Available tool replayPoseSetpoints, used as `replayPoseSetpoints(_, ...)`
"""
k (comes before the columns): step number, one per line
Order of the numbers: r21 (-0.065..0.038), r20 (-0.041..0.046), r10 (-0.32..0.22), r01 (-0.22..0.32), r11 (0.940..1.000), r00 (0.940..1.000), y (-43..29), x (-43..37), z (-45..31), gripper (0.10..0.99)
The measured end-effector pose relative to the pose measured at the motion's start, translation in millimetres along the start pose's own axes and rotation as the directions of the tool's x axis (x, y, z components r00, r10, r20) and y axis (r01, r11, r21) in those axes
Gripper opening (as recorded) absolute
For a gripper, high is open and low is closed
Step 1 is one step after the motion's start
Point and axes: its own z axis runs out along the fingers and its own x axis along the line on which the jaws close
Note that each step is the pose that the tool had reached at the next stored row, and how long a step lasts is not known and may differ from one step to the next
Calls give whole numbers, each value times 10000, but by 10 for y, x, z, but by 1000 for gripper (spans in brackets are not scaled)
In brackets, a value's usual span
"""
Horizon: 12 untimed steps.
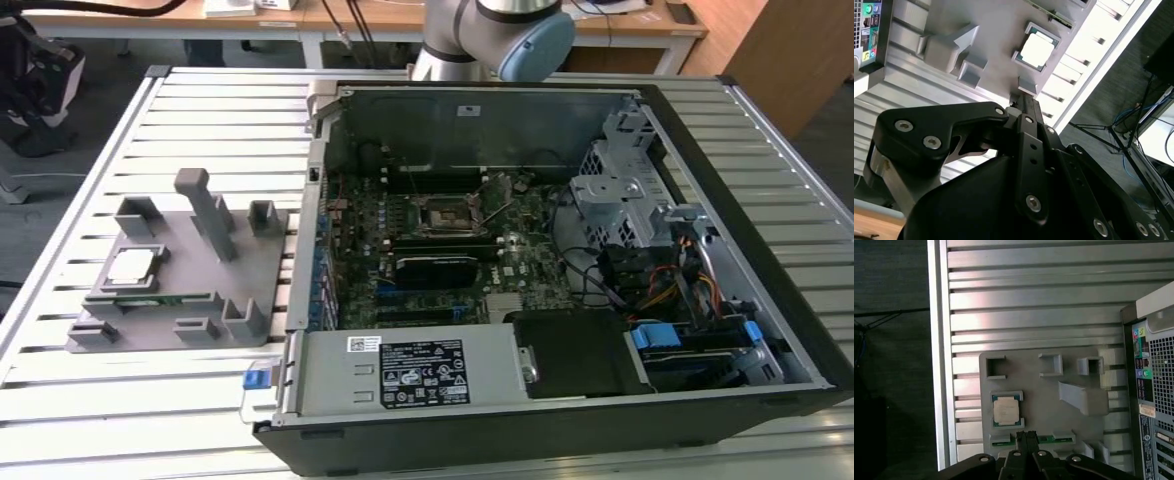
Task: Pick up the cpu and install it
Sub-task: 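Pick up the cpu and move it towards the insertion slot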
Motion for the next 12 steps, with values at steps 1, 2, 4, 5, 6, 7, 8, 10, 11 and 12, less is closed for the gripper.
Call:
replayPoseSetpoints(1,0,-4,-1,1,10000,10000,-2,0,18,106)
replayPoseSetpoints(2,1,-7,-3,3,10000,10000,-5,0,36,106)
replayPoseSetpoints(4,1,-21,-9,9,10000,10000,-9,1,74,106)
replayPoseSetpoints(5,1,-24,-16,16,10000,10000,-10,1,92,106)
replayPoseSetpoints(6,-1,-32,-45,45,10000,10000,-11,1,108,106)
replayPoseSetpoints(7,0,-51,-92,92,10000,9999,-12,-3,119,106)
replayPoseSetpoints(8,0,-73,-141,141,9999,9999,-12,-4,131,106)
replayPoseSetpoints(10,0,-82,-199,199,9998,9998,-17,-3,160,106)
replayPoseSetpoints(11,2,-86,-210,210,9998,9997,-31,8,175,106)
replayPoseSetpoints(12,0,-86,-215,215,9998,9997,-42,26,195,106)
